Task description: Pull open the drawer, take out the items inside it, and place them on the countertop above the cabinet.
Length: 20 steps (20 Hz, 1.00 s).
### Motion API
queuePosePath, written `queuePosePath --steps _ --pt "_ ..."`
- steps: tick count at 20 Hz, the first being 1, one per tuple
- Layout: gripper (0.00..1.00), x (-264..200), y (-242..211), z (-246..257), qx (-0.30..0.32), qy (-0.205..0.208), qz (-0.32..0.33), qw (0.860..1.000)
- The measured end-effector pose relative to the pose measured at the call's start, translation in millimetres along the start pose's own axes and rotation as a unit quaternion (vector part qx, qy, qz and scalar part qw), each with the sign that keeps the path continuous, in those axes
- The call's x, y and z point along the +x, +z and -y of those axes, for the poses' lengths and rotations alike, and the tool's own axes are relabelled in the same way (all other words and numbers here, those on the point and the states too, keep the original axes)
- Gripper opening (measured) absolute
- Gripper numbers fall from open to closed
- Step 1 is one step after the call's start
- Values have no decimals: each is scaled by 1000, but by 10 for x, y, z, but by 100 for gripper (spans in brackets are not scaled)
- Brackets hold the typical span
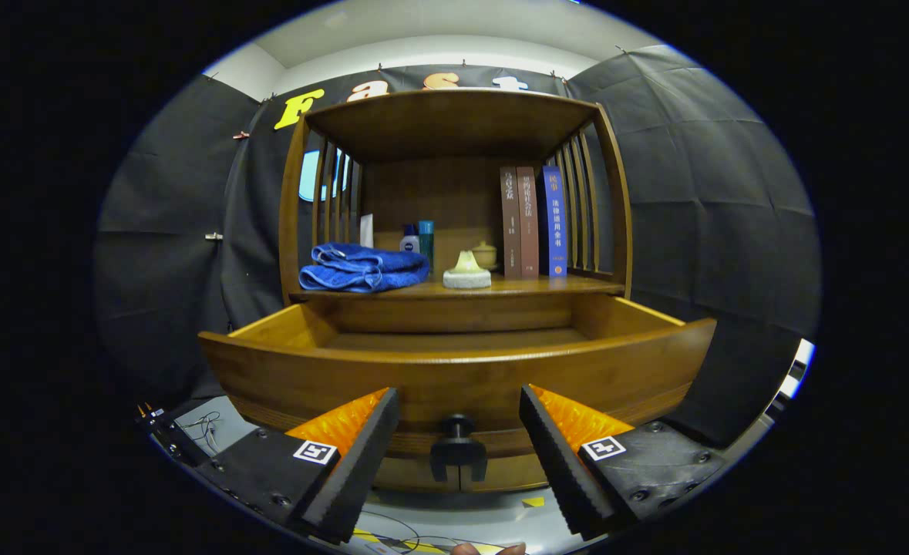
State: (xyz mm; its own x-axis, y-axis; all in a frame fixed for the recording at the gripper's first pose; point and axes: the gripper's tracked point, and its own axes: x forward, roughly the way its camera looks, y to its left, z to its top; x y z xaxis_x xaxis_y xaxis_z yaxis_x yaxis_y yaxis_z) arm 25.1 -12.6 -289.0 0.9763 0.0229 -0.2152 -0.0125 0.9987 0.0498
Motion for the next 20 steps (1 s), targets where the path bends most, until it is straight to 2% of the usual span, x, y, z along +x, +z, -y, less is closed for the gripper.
queuePosePath --steps 6,8,12,20 --pt "99 137 -292 -52 -12 1 -16 1000" --pt "99 163 -260 -48 -26 0 -7 1000" --pt "99 235 -235 -66 -16 0 -12 1000" --pt "99 772 -131 -103 -23 -2 -13 1000"
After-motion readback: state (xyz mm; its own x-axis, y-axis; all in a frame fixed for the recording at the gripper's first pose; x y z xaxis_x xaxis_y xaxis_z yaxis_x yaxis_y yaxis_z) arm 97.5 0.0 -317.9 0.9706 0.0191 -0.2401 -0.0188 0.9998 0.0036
